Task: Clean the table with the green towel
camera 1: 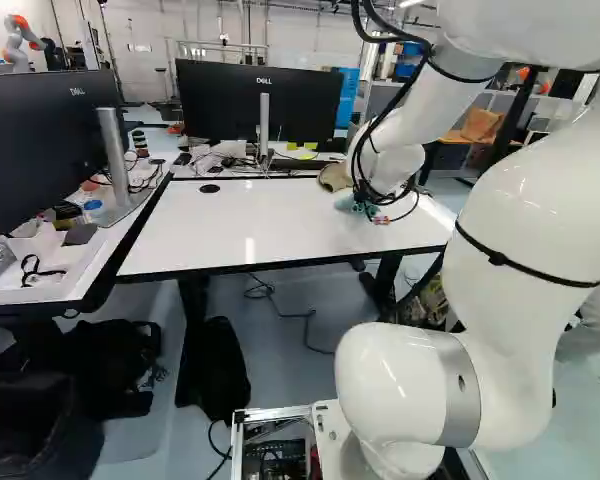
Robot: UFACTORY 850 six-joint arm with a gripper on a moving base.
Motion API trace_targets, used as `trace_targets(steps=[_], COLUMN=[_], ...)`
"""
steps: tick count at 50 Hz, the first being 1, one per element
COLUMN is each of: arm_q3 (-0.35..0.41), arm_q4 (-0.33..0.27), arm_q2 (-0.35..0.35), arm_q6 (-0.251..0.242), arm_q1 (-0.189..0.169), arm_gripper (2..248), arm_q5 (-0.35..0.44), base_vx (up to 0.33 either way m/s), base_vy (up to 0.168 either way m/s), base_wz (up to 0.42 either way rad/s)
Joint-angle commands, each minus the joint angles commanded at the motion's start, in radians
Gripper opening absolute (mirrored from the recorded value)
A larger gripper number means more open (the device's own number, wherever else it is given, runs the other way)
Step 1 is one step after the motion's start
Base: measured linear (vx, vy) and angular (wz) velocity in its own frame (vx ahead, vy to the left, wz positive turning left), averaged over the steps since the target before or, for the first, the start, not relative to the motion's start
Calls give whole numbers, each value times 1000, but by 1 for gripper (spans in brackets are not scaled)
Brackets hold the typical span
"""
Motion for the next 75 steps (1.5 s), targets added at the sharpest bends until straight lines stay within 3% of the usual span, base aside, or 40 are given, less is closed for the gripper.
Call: trace_targets(steps=[25, 63, 75], arm_q3=[109, 109, 72], arm_q4=[0, 0, 0], arm_q2=[109, 109, 95], arm_q6=[0, 0, 0], arm_q1=[51, 51, 30], arm_gripper=[50, 50, 50], arm_q5=[0, 0, 0], base_vx=[0, 0, 0], base_vy=[0, 0, 0], base_wz=[0, 0, 0])
